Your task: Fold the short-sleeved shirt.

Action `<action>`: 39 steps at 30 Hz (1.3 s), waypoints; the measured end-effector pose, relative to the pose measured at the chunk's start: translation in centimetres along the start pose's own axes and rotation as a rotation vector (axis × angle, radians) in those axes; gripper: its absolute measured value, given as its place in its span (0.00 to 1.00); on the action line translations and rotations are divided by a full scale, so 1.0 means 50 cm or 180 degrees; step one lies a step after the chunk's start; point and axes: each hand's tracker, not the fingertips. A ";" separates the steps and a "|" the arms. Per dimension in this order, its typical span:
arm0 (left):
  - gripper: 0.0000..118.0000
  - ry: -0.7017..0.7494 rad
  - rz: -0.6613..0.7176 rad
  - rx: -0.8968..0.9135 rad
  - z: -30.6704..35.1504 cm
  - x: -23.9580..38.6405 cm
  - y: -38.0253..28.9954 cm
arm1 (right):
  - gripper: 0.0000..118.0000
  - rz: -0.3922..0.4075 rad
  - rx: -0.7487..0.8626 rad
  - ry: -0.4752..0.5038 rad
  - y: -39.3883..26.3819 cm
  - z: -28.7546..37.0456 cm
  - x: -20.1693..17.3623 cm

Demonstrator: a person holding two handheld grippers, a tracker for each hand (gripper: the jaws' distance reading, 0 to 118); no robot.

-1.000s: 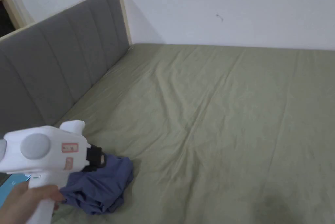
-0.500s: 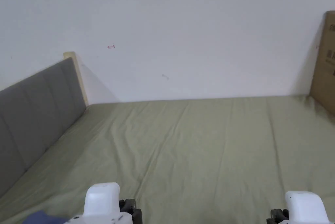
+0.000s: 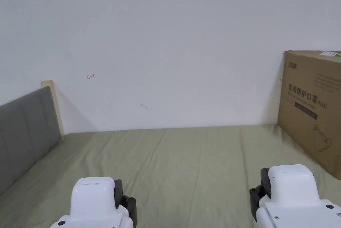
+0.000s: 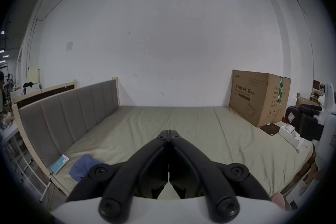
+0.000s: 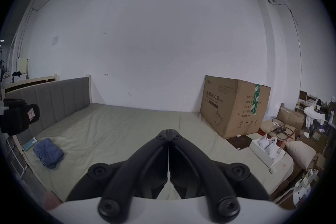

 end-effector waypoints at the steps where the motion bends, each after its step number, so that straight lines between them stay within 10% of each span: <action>1: 0.00 0.0029 -0.0048 0.0027 0.005 0.005 0.004 | 0.00 -0.0039 0.0003 0.0021 0.003 0.006 -0.002; 9: 0.00 0.0095 -0.0023 -0.0038 0.006 -0.004 0.010 | 0.00 -0.0136 0.0031 -0.0004 0.020 0.025 0.009; 12: 0.37 0.0177 -0.0039 -0.0077 0.000 -0.007 0.014 | 0.06 -0.0246 -0.0004 0.0021 0.026 0.025 0.021; 14: 0.73 0.0135 -0.0007 -0.0087 0.001 -0.009 0.017 | 0.30 -0.0239 -0.0005 0.0003 0.026 0.025 0.019; 17: 0.89 0.0072 0.0019 -0.0003 0.007 -0.004 0.024 | 0.77 -0.0173 -0.0015 -0.0062 0.027 0.020 0.019; 20: 0.91 -0.0005 -0.0109 0.0017 0.013 0.003 0.033 | 0.96 -0.0186 0.0023 -0.0059 0.028 0.019 0.023; 39: 0.91 -0.0214 0.0384 -0.0496 -0.031 -0.010 0.043 | 0.97 -0.0225 0.0002 -0.0074 0.024 -0.001 0.046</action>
